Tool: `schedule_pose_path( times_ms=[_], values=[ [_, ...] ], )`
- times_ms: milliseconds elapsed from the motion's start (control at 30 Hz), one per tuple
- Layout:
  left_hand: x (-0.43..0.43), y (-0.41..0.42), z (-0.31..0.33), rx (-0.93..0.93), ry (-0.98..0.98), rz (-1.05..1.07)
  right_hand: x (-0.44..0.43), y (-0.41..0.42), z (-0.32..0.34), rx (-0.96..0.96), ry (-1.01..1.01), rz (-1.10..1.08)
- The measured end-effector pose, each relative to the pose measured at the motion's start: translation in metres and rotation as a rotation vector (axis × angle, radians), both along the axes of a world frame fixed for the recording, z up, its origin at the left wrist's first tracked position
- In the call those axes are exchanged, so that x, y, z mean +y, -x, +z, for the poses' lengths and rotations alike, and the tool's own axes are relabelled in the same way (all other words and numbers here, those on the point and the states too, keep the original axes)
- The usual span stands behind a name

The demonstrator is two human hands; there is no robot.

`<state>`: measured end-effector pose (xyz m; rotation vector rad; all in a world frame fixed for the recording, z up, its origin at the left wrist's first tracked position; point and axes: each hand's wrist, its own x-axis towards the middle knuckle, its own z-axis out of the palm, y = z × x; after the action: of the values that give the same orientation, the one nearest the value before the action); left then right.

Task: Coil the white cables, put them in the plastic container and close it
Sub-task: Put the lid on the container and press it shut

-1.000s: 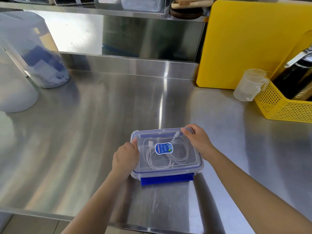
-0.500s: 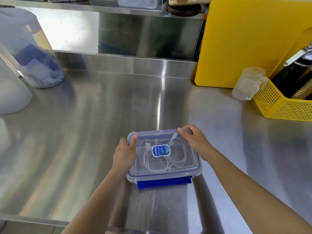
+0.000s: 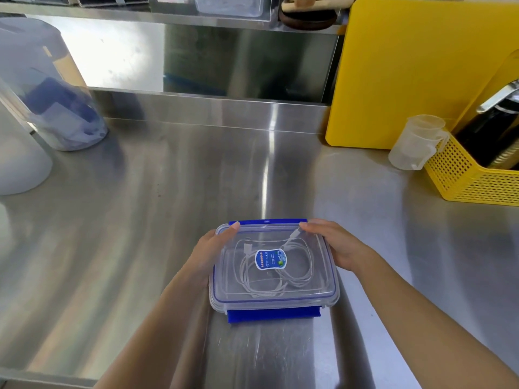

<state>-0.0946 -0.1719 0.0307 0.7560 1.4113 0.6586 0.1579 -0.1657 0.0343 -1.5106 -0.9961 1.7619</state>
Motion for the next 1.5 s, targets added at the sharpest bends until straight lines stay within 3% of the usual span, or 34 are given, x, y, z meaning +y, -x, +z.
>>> schedule_pose_path(
  times_ms=[133,333,400,433,500,533,600,667,767,833,1067,1500],
  values=[
    [0.008,0.002,-0.001,-0.109,-0.078,-0.024,0.006,-0.003,0.003,-0.104,-0.088,0.035],
    [0.020,-0.001,0.002,-0.011,-0.186,-0.135,0.017,0.009,0.012,-0.499,-0.351,0.335],
    [0.024,-0.005,0.004,0.168,-0.261,-0.198,0.020,0.012,0.012,-0.533,-0.383,0.323],
    [0.025,-0.008,0.004,0.385,-0.332,-0.244,0.022,0.012,0.012,-0.529,-0.387,0.301],
    [0.023,-0.015,0.004,0.926,-0.602,-0.238,0.026,0.013,0.013,-0.520,-0.389,0.250],
    [0.019,-0.021,0.008,1.073,-0.838,-0.214,0.028,0.015,0.013,-0.526,-0.396,0.233],
    [0.003,-0.034,0.016,1.071,-1.313,-0.285,0.031,0.016,0.013,-0.539,-0.411,0.209],
    [-0.020,-0.045,0.014,1.032,-1.558,-0.560,0.034,0.015,0.013,-0.534,-0.418,0.193],
    [-0.049,-0.045,-0.008,1.239,-1.492,-0.986,0.034,0.014,0.012,-0.521,-0.405,0.196],
    [-0.052,-0.040,-0.021,1.369,-1.452,-1.095,0.034,0.014,0.012,-0.525,-0.398,0.220],
    [-0.055,-0.035,-0.020,1.339,-1.568,-1.073,0.038,0.010,0.022,-0.633,-0.387,0.394],
    [-0.033,-0.053,-0.023,1.304,-1.825,-0.980,0.045,0.054,0.014,-1.289,-0.584,0.593]
  ],
)
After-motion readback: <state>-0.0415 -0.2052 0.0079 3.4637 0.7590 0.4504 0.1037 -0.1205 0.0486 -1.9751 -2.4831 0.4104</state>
